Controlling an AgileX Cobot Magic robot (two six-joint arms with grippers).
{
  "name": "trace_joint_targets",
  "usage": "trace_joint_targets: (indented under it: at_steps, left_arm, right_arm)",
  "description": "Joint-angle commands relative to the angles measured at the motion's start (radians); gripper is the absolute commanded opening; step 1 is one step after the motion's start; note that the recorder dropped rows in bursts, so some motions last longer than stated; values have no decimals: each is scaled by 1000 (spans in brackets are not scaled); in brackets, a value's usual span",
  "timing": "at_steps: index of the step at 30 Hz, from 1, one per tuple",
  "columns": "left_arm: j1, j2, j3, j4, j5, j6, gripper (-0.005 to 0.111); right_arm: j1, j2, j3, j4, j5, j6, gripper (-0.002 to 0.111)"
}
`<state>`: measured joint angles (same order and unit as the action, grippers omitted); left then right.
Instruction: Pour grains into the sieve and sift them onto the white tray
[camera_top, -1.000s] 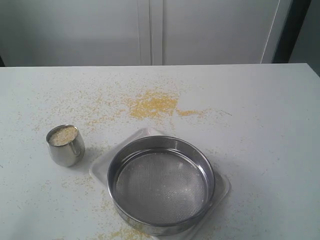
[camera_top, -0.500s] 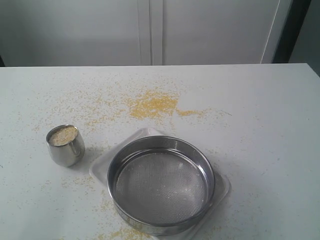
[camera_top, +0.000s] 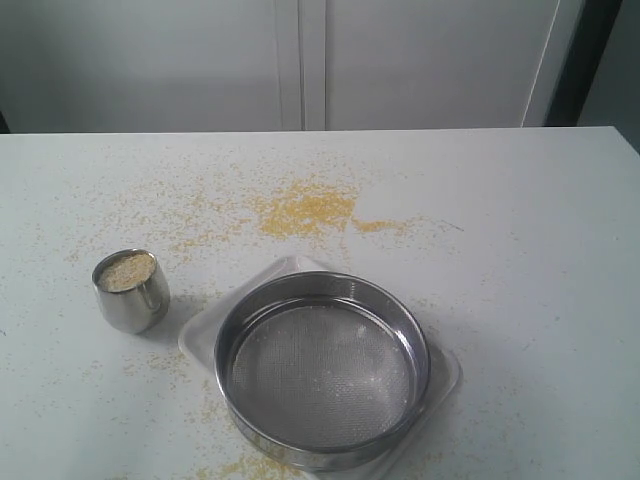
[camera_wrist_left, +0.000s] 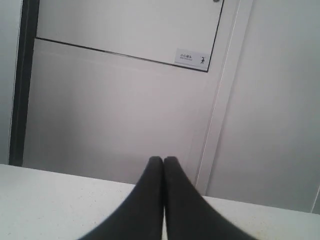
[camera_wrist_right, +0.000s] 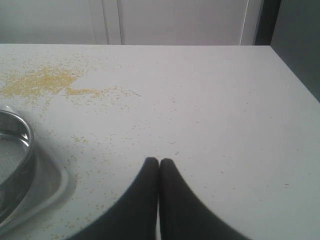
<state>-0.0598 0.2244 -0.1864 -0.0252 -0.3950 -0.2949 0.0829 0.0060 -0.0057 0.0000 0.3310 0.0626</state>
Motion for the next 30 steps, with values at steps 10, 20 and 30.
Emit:
trace_joint_targets:
  at_steps: [10,20,30]
  left_arm:
    - [-2,545,-165,242,-259,-75,0]
    - [-2,759,-195,477,-456,-183,0]
    - [-3,988,-219,595,-621,-187,103]
  right_arm:
    - [6,-6,6,0,-15,2,0]
    - [6,-6,6,0,-15,2,0]
    - [6,-6,6,0,-15,2,0]
